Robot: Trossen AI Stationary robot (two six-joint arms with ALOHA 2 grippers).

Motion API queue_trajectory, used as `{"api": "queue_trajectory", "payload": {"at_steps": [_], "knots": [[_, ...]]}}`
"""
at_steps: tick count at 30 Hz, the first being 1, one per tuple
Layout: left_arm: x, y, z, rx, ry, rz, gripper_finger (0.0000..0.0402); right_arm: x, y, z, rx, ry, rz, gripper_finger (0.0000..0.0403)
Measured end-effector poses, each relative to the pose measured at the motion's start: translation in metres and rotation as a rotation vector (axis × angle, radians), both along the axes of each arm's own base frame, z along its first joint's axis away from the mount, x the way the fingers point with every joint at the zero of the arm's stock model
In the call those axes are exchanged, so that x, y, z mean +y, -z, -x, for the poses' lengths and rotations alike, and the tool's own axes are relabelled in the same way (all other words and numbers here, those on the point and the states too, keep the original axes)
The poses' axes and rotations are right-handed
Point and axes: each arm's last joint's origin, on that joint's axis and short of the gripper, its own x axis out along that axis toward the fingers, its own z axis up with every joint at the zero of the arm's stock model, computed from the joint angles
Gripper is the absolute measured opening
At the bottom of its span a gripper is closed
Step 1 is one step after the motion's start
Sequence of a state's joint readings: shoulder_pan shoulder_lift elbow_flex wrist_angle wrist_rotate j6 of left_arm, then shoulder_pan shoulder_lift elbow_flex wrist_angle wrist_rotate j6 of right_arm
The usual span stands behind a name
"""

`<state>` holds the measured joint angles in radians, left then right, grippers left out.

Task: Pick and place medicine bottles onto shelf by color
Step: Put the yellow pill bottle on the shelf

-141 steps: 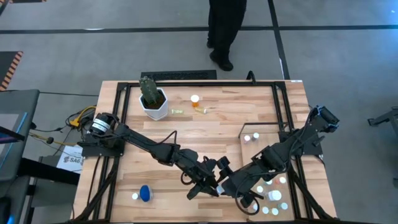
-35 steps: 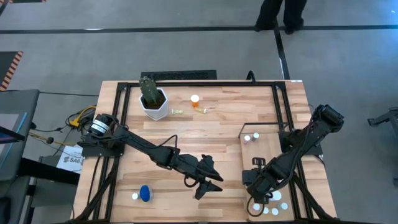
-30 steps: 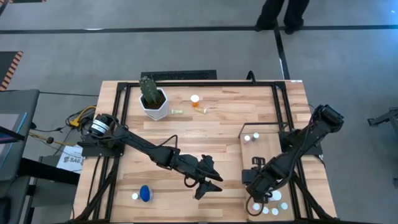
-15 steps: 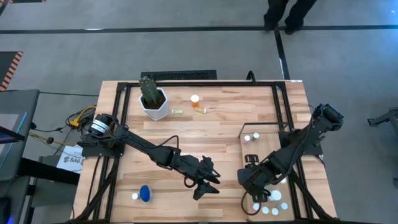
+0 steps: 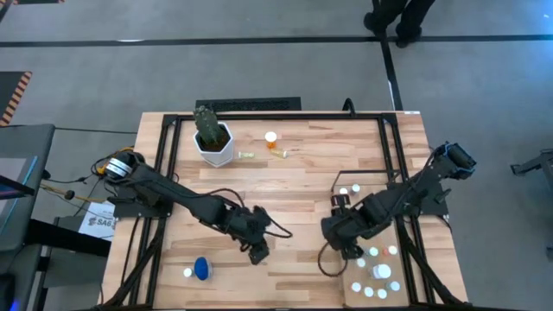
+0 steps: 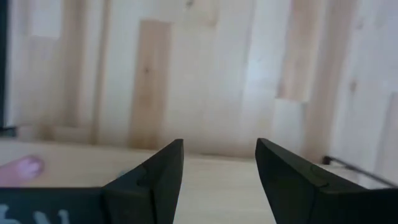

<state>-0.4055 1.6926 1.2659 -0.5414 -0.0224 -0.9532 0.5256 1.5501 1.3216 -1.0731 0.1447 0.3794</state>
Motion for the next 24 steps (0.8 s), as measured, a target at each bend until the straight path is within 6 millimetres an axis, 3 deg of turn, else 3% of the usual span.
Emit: {"api": "queue_trajectory", "payload": {"at_steps": [9,17,24], "knots": [[-0.02,-0.002,0.044,0.187,-0.087,-0.125,0.0209,-0.03,-0.001,-0.025,-0.112,0.031,0.081,0.0221],[-0.031,-0.002,0.052,0.185,-0.081,-0.147,0.0208,-0.046,0.008,-0.06,-0.246,0.103,0.043,0.0221],[-0.035,-0.002,0.055,0.148,-0.142,-0.177,0.0208,-0.069,0.027,-0.091,-0.292,-0.023,0.168,0.0221]]}}
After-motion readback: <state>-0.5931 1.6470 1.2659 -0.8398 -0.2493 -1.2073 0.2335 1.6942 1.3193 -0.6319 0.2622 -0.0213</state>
